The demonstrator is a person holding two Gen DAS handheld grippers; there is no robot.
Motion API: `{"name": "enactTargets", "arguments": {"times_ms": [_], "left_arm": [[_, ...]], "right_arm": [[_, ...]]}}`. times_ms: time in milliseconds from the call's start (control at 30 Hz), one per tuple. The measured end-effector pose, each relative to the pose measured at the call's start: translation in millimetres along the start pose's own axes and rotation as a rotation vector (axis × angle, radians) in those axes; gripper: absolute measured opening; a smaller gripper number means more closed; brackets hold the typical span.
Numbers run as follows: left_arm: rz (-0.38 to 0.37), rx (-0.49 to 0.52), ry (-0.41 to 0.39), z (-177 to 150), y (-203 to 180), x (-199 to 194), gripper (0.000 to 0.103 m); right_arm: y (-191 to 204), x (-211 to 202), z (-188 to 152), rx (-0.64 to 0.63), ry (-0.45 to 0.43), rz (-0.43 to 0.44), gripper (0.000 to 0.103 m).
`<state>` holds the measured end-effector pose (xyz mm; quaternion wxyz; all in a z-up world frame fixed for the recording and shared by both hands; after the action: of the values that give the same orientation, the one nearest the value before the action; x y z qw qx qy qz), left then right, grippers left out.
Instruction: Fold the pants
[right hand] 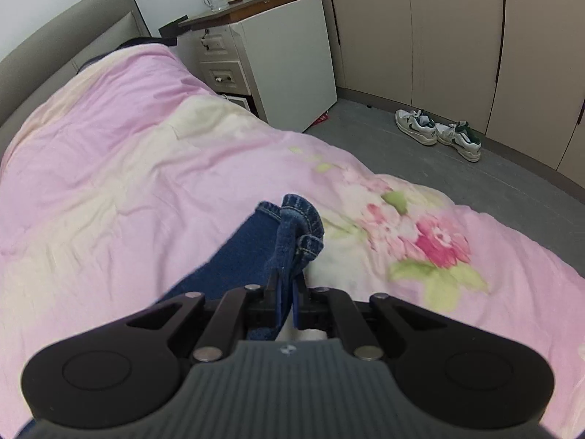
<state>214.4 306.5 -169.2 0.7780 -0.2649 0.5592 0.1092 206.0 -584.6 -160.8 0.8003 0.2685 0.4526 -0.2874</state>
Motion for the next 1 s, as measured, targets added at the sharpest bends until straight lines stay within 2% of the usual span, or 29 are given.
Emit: {"name": "enactTargets", "arguments": {"times_ms": [133, 233, 333, 400, 467, 567, 700, 733, 800, 867, 1000], "left_arm": [[0.053, 0.027, 0.055, -2, 4, 23, 0.034], [0.091, 0.08, 0.078, -1, 0, 25, 0.04], [0.163, 0.176, 0.091, -4, -8, 16, 0.053], [0.196, 0.228, 0.098, -9, -13, 6, 0.054], [0.223, 0.29, 0.094, -12, -20, -3, 0.054], [0.269, 0.406, 0.041, -13, -35, -20, 0.055], [0.256, 0.503, -0.015, 5, -61, -31, 0.07], [0.255, 0.517, -0.026, 12, -66, -30, 0.07], [0.255, 0.534, -0.051, 30, -78, -20, 0.072], [0.262, 0.519, -0.072, 52, -85, -7, 0.075], [0.235, 0.403, -0.082, 93, -85, 28, 0.076]], "right_arm": [[-22, 36, -29, 0.012, 0.036, -0.023, 0.0], [-26, 56, -39, -0.024, 0.065, -0.042, 0.0], [-23, 61, -39, -0.099, 0.083, -0.084, 0.011], [-23, 54, -36, -0.136, 0.077, -0.107, 0.032], [-22, 42, -30, -0.203, 0.047, -0.13, 0.039], [-12, 24, -21, -0.334, -0.002, -0.177, 0.047], [6, 15, -6, -0.44, -0.046, -0.181, 0.055], [11, 16, -3, -0.45, -0.047, -0.17, 0.056], [22, 23, 3, -0.462, -0.047, -0.144, 0.064], [34, 36, 8, -0.47, -0.036, -0.13, 0.066], [48, 64, 21, -0.445, -0.013, -0.143, 0.067]]}}
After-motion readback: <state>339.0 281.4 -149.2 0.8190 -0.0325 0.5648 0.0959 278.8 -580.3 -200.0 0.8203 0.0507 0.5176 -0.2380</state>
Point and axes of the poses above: each gripper's, at about its wrist camera, not at the fingertips, and x roughly the way its jaws point, y to its left, z to its top, the point moved 6 cm from there along x, roughly the way its jaws point, and after that the axes turned 12 degrees about y, right-handed, at the moved point
